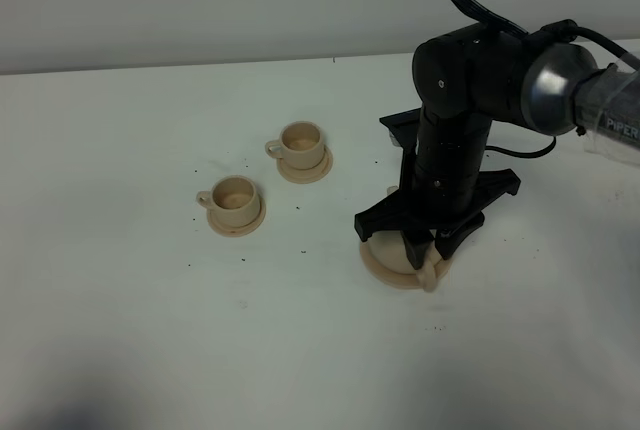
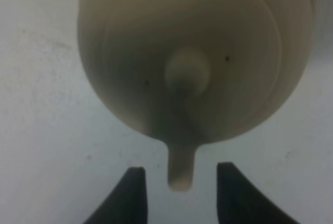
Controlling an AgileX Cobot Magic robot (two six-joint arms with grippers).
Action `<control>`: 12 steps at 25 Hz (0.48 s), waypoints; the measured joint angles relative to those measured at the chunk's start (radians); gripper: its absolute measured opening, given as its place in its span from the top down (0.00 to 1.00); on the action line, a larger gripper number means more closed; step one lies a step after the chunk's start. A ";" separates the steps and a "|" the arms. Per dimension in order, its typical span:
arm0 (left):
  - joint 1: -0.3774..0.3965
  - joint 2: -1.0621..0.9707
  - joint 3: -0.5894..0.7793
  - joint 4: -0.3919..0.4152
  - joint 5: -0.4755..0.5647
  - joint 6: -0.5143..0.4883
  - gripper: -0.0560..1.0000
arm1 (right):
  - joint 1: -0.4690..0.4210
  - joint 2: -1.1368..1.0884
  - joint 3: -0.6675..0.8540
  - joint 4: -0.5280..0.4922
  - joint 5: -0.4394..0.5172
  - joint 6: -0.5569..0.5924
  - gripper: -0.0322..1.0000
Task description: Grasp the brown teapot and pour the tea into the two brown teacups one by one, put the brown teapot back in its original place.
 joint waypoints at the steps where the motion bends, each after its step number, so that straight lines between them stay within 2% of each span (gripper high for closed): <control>1: 0.000 0.000 0.000 0.000 0.000 0.000 0.69 | 0.000 0.002 0.000 -0.005 0.008 0.000 0.65; 12: 0.000 0.000 0.000 0.000 0.000 0.000 0.69 | -0.001 0.008 -0.001 -0.035 0.026 -0.036 0.65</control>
